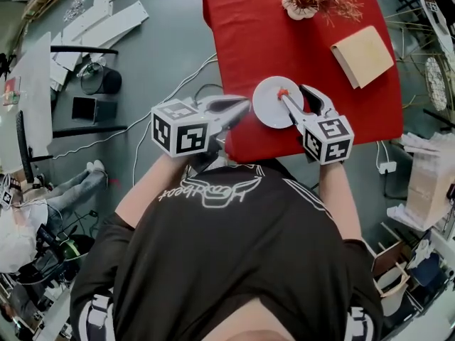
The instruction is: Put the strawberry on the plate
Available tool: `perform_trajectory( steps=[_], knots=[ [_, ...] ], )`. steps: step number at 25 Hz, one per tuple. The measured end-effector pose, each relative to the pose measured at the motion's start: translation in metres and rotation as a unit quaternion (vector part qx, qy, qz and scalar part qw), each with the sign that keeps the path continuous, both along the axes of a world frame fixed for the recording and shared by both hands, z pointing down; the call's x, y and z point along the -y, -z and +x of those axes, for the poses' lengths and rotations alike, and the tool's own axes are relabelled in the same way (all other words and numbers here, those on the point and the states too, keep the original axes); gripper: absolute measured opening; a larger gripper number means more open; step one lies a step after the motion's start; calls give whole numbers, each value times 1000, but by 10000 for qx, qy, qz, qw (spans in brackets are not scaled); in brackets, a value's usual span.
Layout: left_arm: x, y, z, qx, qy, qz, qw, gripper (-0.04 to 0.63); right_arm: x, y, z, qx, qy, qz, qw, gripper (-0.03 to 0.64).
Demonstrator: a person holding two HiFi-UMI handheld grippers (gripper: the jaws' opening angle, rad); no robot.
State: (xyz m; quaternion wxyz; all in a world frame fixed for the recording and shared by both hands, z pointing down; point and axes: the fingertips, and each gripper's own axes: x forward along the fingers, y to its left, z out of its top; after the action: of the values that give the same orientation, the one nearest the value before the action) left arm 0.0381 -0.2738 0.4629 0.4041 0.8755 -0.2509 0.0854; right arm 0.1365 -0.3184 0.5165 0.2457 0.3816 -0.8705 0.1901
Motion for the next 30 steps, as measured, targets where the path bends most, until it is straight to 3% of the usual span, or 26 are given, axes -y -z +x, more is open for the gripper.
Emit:
perform_trajectory(
  steps=[8,11,23,30],
  knots=[
    [-29,60,-14,-166,-229,648,9975,6,-43,102,-31,729,-17,891,9934,161],
    [-48,86,-23,-211,-336,973,9945,6,-71,136,-43,1042,-106,1170,9876,76],
    [-138,139,-47,-549,-937,1481,9830,6,-182,190,-88,2074,-303,1141,9711,9],
    [-172,163,-45,-650,-1046,1675,9781,6,-222,205,-81,2162,-416,1241,9676,9]
  ],
)
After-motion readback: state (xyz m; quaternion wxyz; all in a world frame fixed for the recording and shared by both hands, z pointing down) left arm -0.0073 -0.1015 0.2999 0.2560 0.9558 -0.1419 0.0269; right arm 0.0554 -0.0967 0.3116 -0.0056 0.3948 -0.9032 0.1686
